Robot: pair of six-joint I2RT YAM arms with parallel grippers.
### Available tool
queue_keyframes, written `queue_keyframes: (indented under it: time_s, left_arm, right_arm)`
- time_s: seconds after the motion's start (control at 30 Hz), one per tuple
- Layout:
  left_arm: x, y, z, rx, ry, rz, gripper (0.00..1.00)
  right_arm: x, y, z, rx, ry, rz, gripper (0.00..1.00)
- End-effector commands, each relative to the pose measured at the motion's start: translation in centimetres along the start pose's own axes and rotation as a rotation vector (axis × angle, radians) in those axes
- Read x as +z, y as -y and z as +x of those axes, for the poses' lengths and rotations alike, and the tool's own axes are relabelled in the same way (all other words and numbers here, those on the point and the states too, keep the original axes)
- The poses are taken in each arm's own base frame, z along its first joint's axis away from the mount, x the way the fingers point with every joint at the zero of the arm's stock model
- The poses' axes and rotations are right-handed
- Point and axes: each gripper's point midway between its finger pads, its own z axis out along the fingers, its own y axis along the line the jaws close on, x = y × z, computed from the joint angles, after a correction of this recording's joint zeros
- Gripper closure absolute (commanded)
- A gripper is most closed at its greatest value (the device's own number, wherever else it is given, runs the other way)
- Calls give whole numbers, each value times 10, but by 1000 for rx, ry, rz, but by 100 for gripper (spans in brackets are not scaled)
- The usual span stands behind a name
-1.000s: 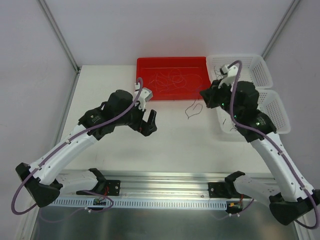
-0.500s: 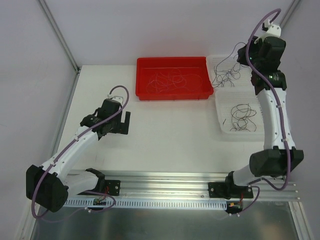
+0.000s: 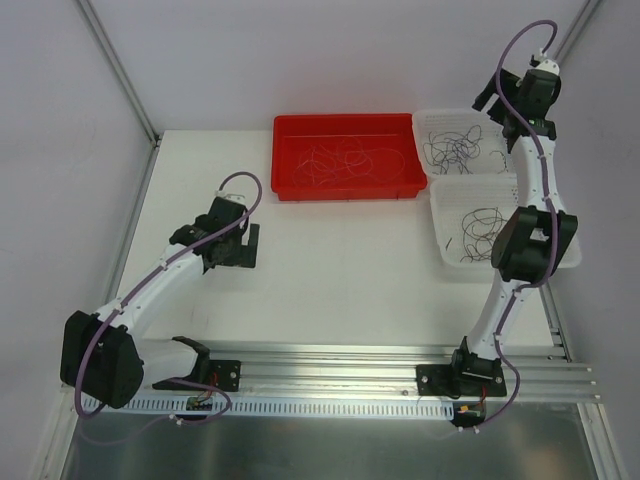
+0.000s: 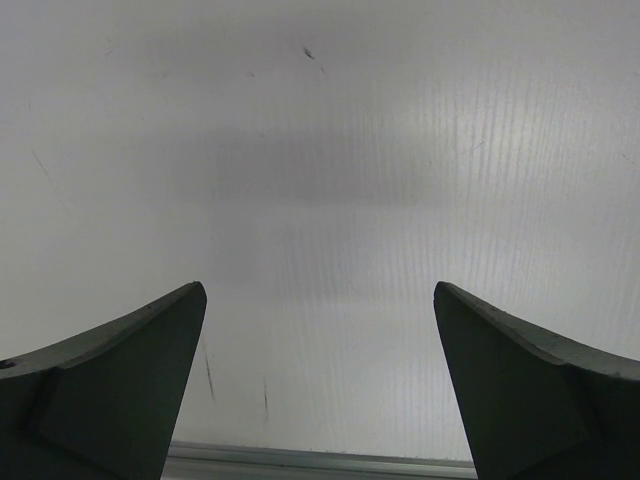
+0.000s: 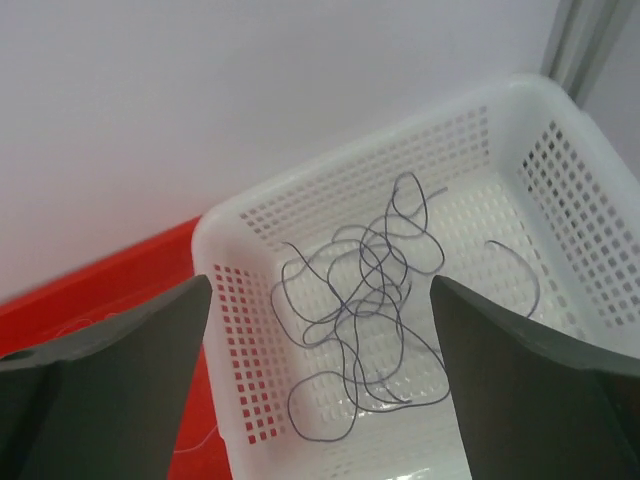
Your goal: Untangle the cables
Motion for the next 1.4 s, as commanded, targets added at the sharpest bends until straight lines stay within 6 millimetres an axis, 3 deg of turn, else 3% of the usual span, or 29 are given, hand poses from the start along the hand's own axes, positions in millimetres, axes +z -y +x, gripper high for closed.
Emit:
queue_keyframes:
  time_s: [0.0, 0.03, 0.07, 0.13, 0.17, 0.27, 0.3, 0.37, 0.4, 0.5, 0.53, 0.6, 0.63, 0.7, 0.73, 0.83, 0.87, 1.0, 1.17, 1.2, 1.37]
  left_arm:
    - [-4, 1, -13, -30, 31, 23, 1]
    - [-5, 1, -13, -31, 34, 24, 1]
    - [-6, 1, -14, -32, 38, 26, 1]
    - [-8, 1, -14, -36, 46, 28, 1]
    - [-10, 1, -16, -42, 57, 30, 1]
    - [-17, -3, -19, -53, 87, 24, 1]
    - [-19, -4, -20, -57, 96, 23, 1]
    - [-26, -3, -23, -75, 126, 43, 1]
    - [-29, -2, -25, -80, 138, 57, 1]
    - [-39, -2, -29, -98, 187, 78, 1]
    - [-42, -4, -30, -105, 200, 74, 1]
    - [-59, -7, -36, -127, 247, 87, 1]
    - [-67, -8, -38, -138, 266, 94, 1]
    - [-95, -13, -42, -168, 336, 122, 1]
    - [-114, -18, -45, -186, 398, 139, 1]
    - [-157, -32, -46, -216, 514, 157, 1]
    - [-167, -36, -44, -229, 542, 157, 1]
    - [-220, -61, -33, -306, 701, 160, 1]
    - [-269, -91, -4, -392, 891, 158, 1]
    - [-273, -95, 3, -401, 902, 153, 1]
    - [-291, -112, 32, -491, 997, 163, 1]
  right_arm:
    - [-22, -7, -25, 27, 63, -19, 0]
    - [-40, -14, -39, 27, 96, -35, 3]
    - [-43, -9, -25, 28, 75, -28, 3]
    - [-61, -9, -28, 14, 84, -24, 3]
    - [-84, -13, -40, 9, 104, -22, 3]
    - [-117, -8, -33, -15, 68, 7, 3]
    - [-144, -12, -42, -21, 90, 2, 3]
    - [-173, -9, -38, -25, 69, 21, 3]
    - [-206, -9, -52, -24, 115, 42, 3]
    - [-254, -2, -41, -75, 74, 77, 3]
    - [-288, -5, -48, -81, 115, 71, 3]
    - [-323, 0, -39, -93, 107, 90, 3]
    - [-359, -1, -37, -94, 143, 83, 3]
    - [-394, 1, -34, -92, 182, 88, 3]
    - [-424, 2, -28, -97, 208, 85, 3]
    - [-466, 10, -13, -105, 236, 108, 3]
    - [-491, 10, -8, -108, 282, 87, 3]
    - [-535, 20, 9, -101, 385, 54, 3]
    - [-566, 35, 29, -110, 456, -10, 3]
    - [-577, 43, 34, -105, 492, -6, 3]
    - [-586, 65, 64, -120, 505, -6, 3]
